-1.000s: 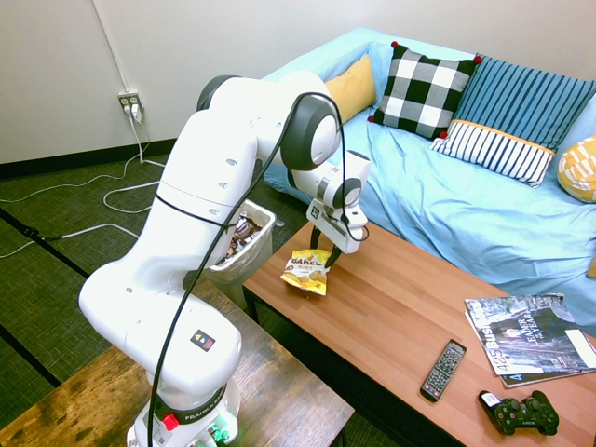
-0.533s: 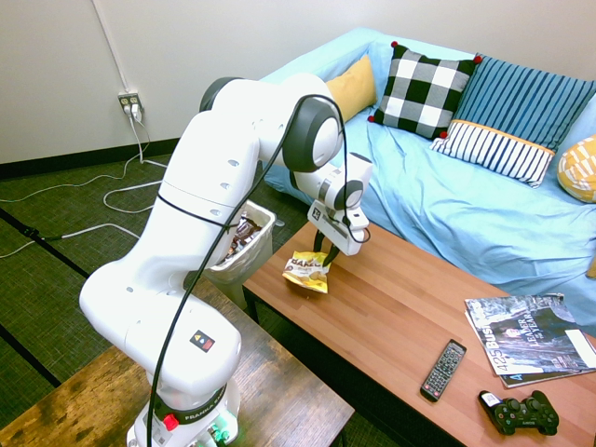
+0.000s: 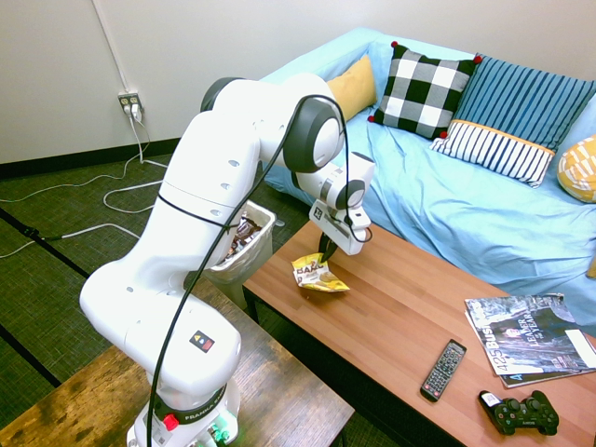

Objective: Throw the chip bag in the trash bin

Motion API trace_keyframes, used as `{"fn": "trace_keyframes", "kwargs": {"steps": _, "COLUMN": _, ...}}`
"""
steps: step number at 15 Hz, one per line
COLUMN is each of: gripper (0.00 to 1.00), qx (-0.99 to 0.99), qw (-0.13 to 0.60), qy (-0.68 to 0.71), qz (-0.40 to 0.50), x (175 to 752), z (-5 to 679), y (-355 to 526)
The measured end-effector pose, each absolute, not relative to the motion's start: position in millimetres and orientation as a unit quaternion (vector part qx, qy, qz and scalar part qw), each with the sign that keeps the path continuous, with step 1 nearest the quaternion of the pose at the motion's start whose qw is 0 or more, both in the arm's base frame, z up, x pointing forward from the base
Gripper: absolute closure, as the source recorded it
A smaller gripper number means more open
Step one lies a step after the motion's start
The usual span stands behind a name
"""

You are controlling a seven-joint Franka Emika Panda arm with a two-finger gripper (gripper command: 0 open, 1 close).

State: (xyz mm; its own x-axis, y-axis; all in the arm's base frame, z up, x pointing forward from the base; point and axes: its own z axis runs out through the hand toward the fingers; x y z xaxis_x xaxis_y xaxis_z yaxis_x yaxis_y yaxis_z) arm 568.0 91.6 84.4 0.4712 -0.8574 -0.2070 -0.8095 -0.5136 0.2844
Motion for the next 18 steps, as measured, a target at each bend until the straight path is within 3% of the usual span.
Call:
{"fn": "trace_keyframes", "kwargs": {"steps": 4, "gripper": 1.00, "qx": 0.856, "qw": 0.065, "qy": -0.490, "qz": -0.150, "x": 579, "z": 105, "y": 88}}
{"fn": "trace_keyframes", "kwargs": {"steps": 9, "gripper": 1.00, "qx": 0.877, "qw": 0.040, "qy": -0.469, "qz": -0.096, "x": 600, "z": 203, "y": 109}}
{"fn": "trace_keyframes", "kwargs": {"steps": 13, "gripper": 1.00, "qx": 0.904, "qw": 0.028, "qy": -0.423, "qz": -0.050, "x": 598, "z": 262, "y": 196}}
{"fn": "trace_keyframes", "kwargs": {"steps": 18, "gripper": 1.00, "qx": 0.932, "qw": 0.043, "qy": -0.361, "qz": 0.007, "x": 569, "z": 289, "y": 339}}
